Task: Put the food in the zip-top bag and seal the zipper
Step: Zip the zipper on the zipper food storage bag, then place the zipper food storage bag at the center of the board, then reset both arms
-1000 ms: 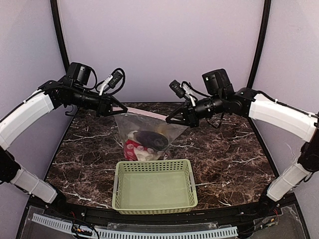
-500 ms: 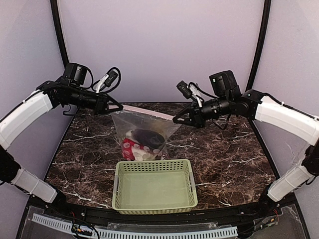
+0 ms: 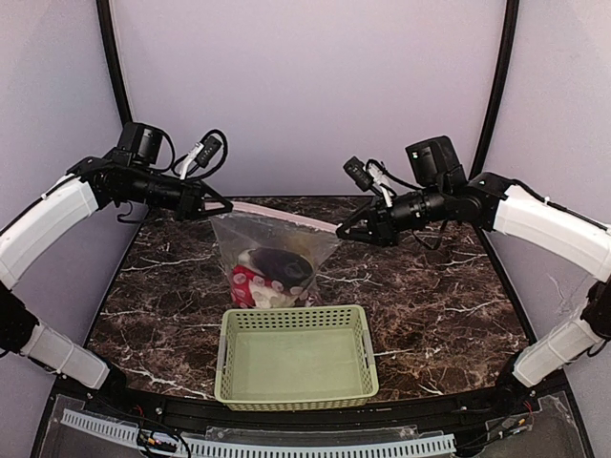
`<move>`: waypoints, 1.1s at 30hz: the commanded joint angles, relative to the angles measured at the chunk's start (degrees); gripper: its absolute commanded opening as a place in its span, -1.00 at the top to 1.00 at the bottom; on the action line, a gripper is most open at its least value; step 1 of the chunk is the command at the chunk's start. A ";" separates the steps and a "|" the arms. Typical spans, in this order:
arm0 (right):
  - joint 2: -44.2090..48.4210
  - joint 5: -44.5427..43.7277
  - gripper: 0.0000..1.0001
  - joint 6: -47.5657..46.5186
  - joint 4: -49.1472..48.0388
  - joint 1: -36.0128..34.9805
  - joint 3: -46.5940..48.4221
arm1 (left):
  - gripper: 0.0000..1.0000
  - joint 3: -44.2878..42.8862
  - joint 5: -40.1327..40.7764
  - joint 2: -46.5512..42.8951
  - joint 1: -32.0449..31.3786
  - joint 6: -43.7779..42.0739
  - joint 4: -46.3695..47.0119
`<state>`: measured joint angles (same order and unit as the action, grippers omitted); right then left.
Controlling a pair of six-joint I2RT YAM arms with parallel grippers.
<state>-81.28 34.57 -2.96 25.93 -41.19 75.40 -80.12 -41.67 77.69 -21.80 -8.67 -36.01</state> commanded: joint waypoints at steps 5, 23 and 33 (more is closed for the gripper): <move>1.73 1.30 -0.43 0.26 4.04 1.42 0.17 | -0.52 1.28 -6.39 -3.08 2.55 1.05 0.82; 6.60 -18.06 -0.97 13.89 -0.34 6.46 -1.28 | -0.96 6.34 10.60 -9.97 7.80 13.95 7.94; 9.60 -21.71 -0.97 19.90 -2.29 22.33 -14.34 | -0.97 20.27 24.40 -17.35 18.32 15.97 11.87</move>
<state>-73.10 15.46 13.87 25.26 -23.83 65.52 -64.53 -25.87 65.04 -6.42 6.11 -26.11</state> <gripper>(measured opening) 0.986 0.987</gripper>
